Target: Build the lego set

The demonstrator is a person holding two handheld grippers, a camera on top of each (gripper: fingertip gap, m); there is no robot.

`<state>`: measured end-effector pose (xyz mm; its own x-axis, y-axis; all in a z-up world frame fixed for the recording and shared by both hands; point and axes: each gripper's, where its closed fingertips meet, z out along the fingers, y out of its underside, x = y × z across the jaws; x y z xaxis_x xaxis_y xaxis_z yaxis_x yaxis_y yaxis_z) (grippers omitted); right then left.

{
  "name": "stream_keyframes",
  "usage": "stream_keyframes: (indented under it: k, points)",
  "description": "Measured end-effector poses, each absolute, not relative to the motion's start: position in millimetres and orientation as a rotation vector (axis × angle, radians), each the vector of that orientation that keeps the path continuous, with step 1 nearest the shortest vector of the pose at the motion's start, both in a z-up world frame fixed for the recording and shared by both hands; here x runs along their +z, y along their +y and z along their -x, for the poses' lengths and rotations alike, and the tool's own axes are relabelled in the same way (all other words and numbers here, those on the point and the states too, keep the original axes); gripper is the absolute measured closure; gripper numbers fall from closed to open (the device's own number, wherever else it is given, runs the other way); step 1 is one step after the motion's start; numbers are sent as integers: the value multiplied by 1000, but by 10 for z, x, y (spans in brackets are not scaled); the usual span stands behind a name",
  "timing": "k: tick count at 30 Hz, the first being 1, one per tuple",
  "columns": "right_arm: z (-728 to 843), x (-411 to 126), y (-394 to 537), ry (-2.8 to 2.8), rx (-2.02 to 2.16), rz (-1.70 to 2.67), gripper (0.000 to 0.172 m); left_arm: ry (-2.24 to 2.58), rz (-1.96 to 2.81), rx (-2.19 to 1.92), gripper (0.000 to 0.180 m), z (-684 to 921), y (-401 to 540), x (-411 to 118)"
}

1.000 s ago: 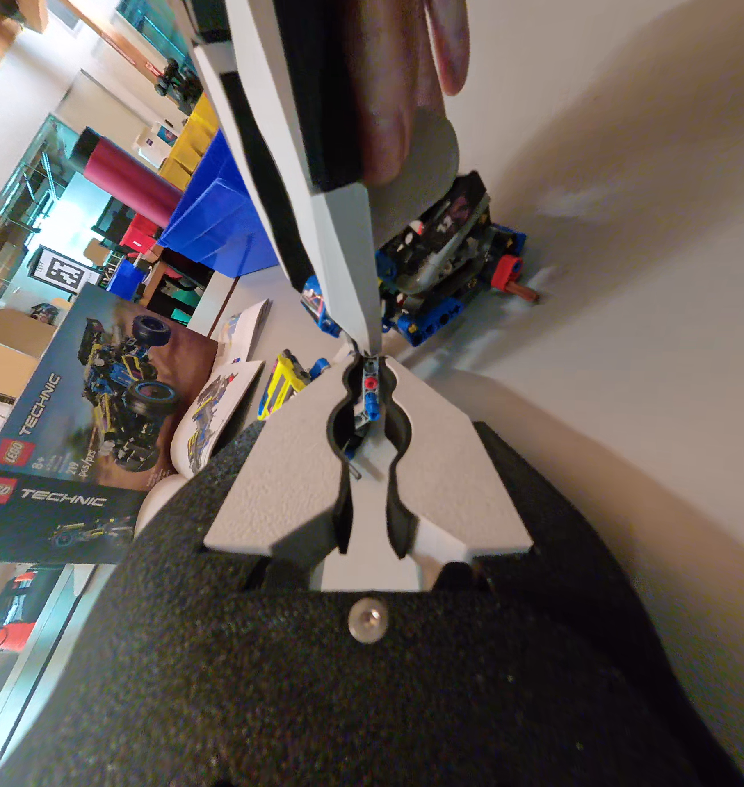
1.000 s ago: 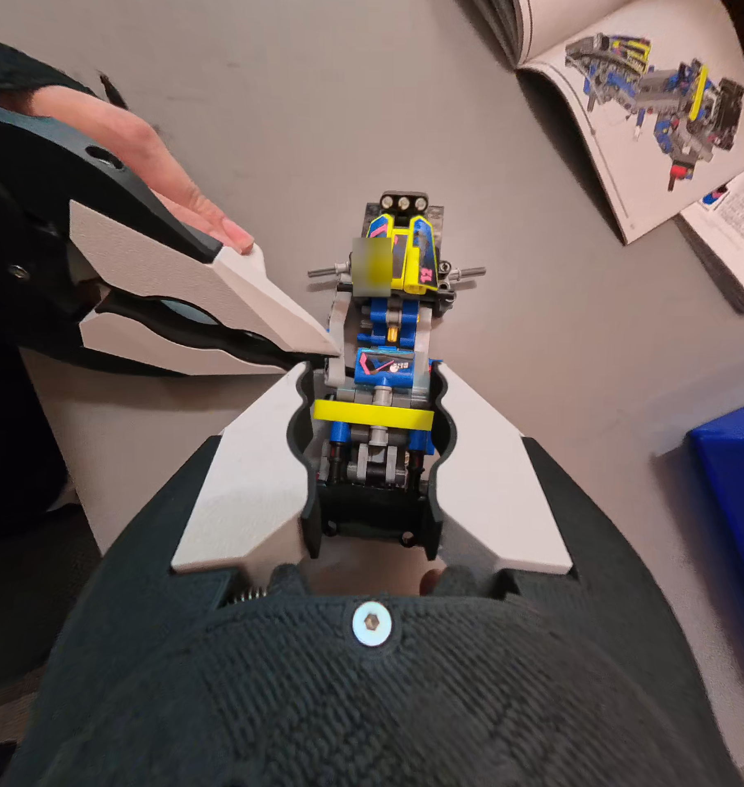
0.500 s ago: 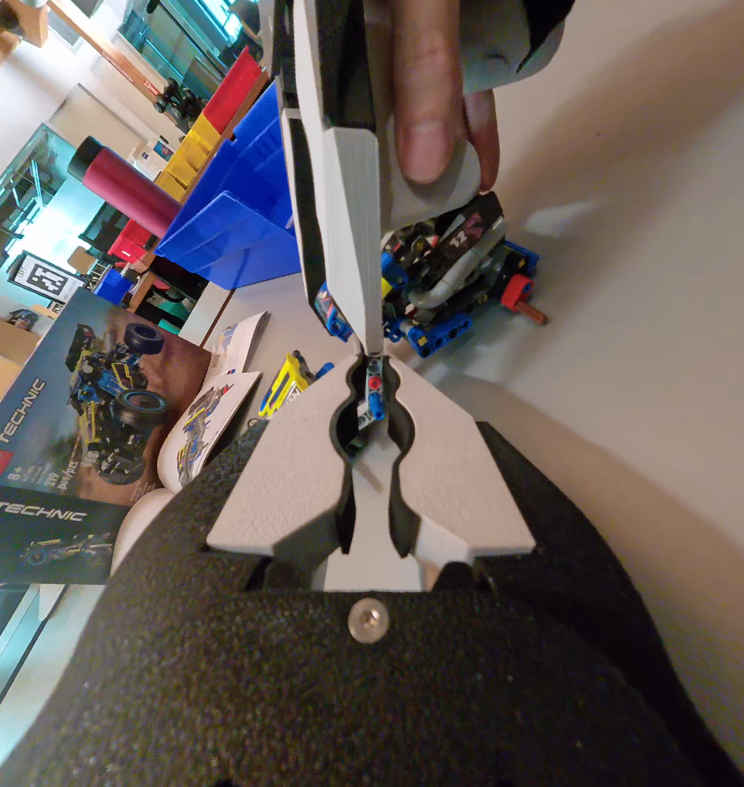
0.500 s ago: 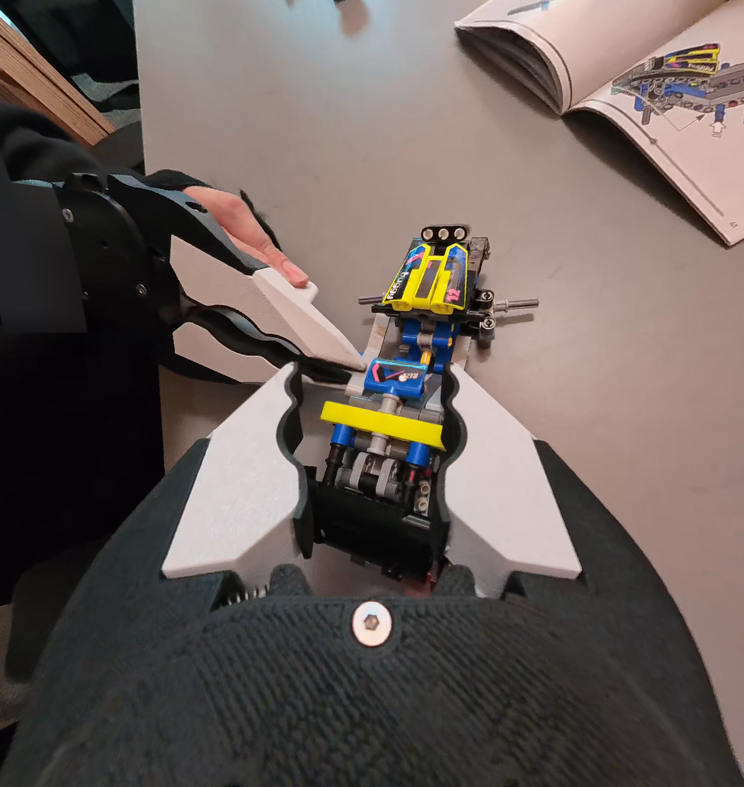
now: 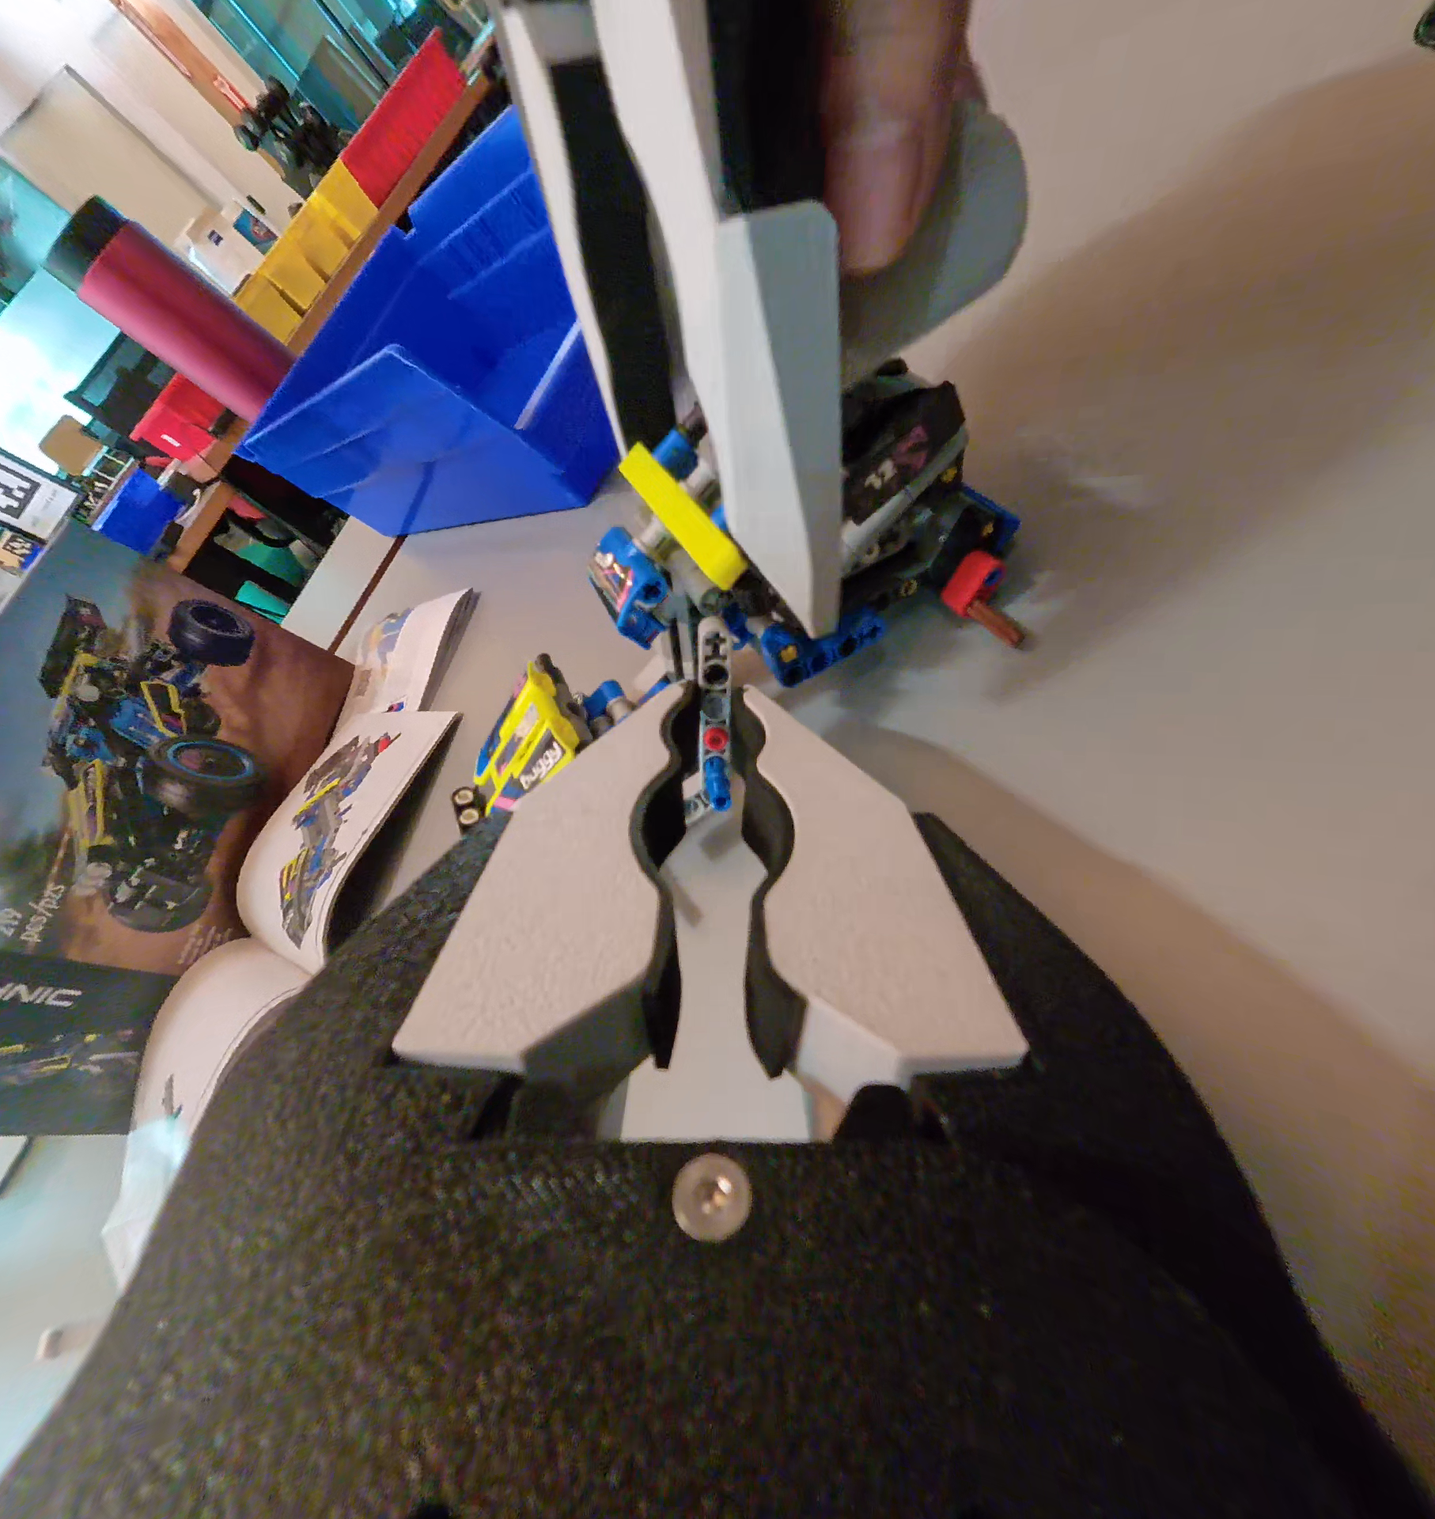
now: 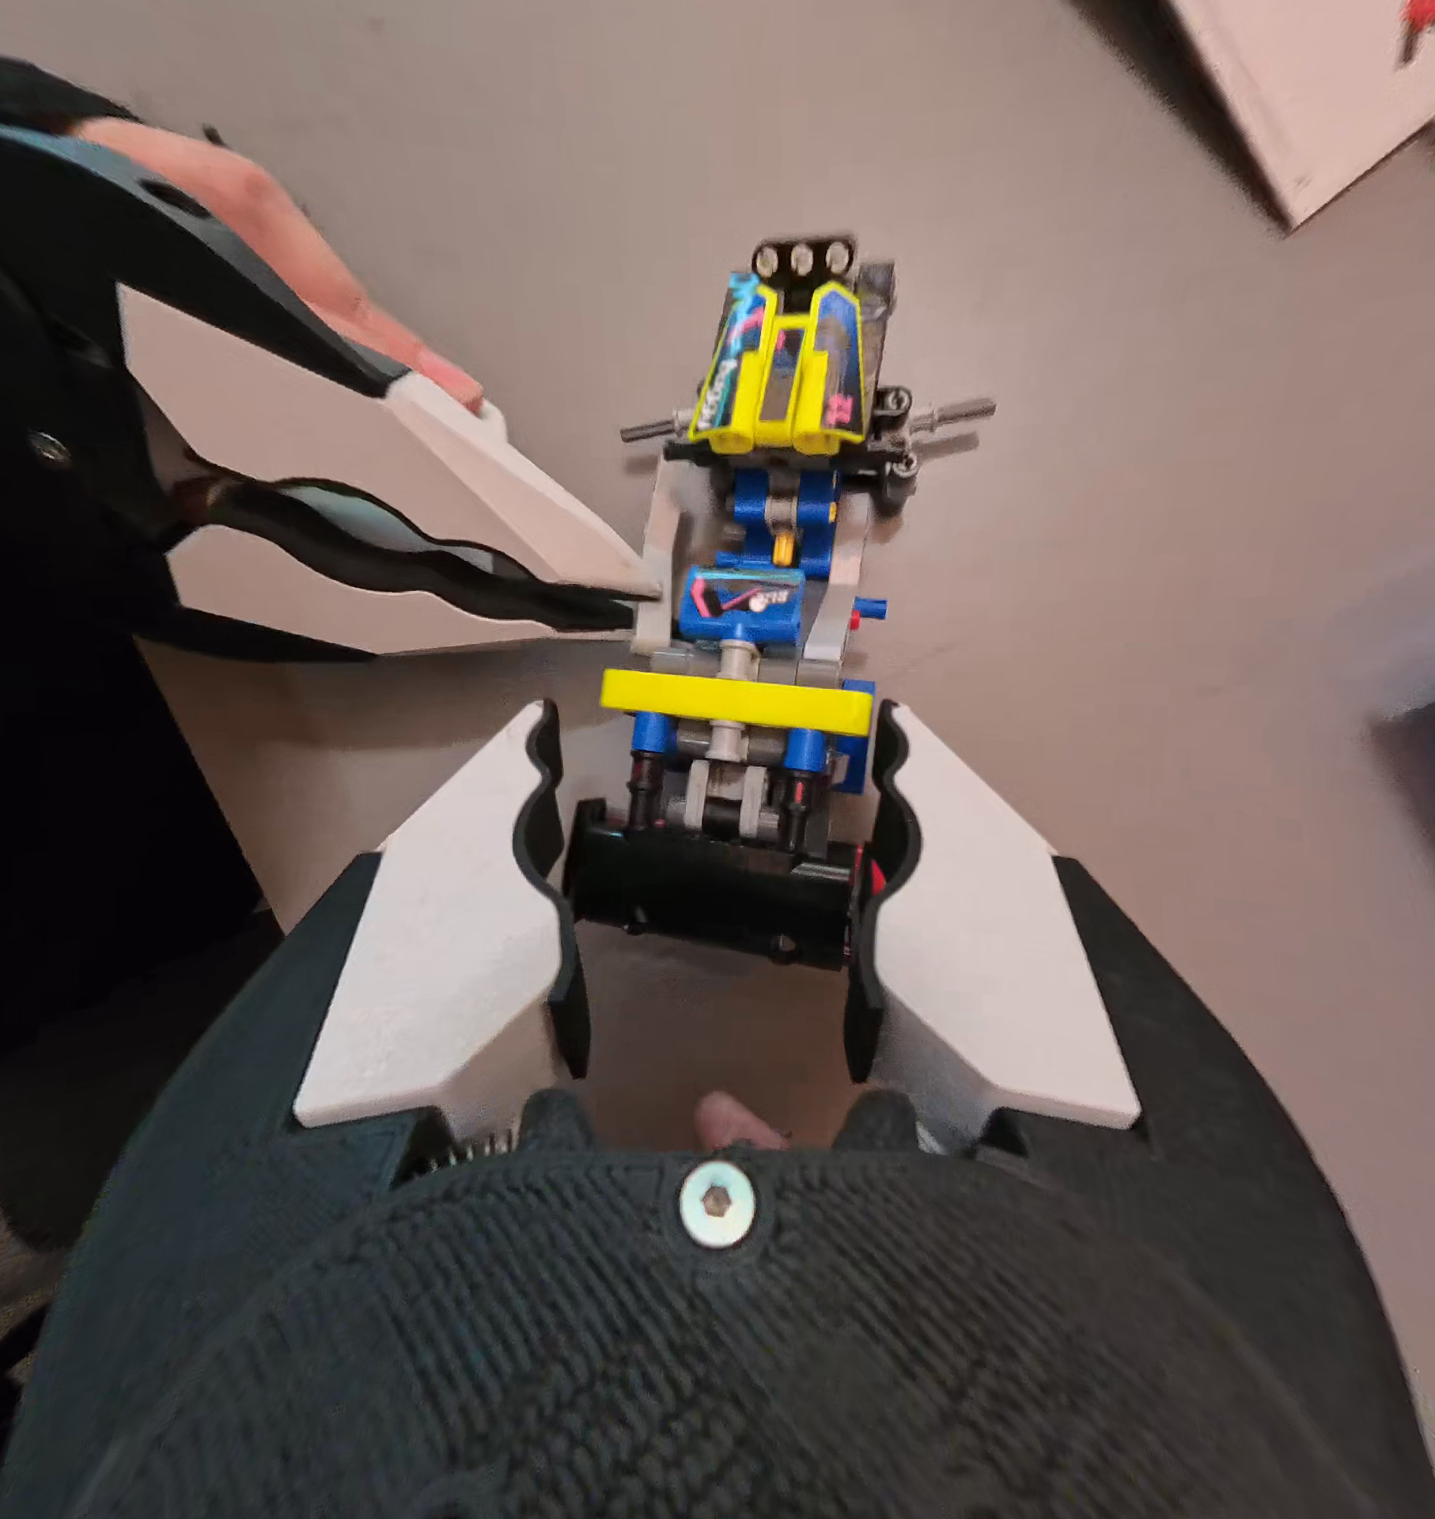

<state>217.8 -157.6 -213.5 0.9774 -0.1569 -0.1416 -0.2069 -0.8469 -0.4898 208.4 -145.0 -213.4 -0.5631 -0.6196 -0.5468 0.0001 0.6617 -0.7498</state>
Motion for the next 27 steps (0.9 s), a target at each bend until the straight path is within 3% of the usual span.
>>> stream_keyframes:
  k: [1,12,18,23,25,27]
  points:
    - [-2173,-2183,-1583,255,165,2600,97,2020,488,-916,177,-2087,-1458,-2137]
    - [-2258,-2159,-1480,297,281,2433,102,2067,593,-980,177,-2139,-1471,-2149]
    - [-2337,-1893,-1558,328,20,2415,101,2061,557,-945,177,-2134,-1479,-2163]
    - [-2082,-1680,-1615,315,-258,2354,121,2137,577,-915,177,-2149,-1465,-2265]
    - [-1961,-1674,-1619,418,-253,2283,136,2152,557,-915,176,-2128,-1475,-2278]
    - [-1774,-1712,-1599,471,-212,2232,138,2176,528,-935,169,-2085,-1482,-2286]
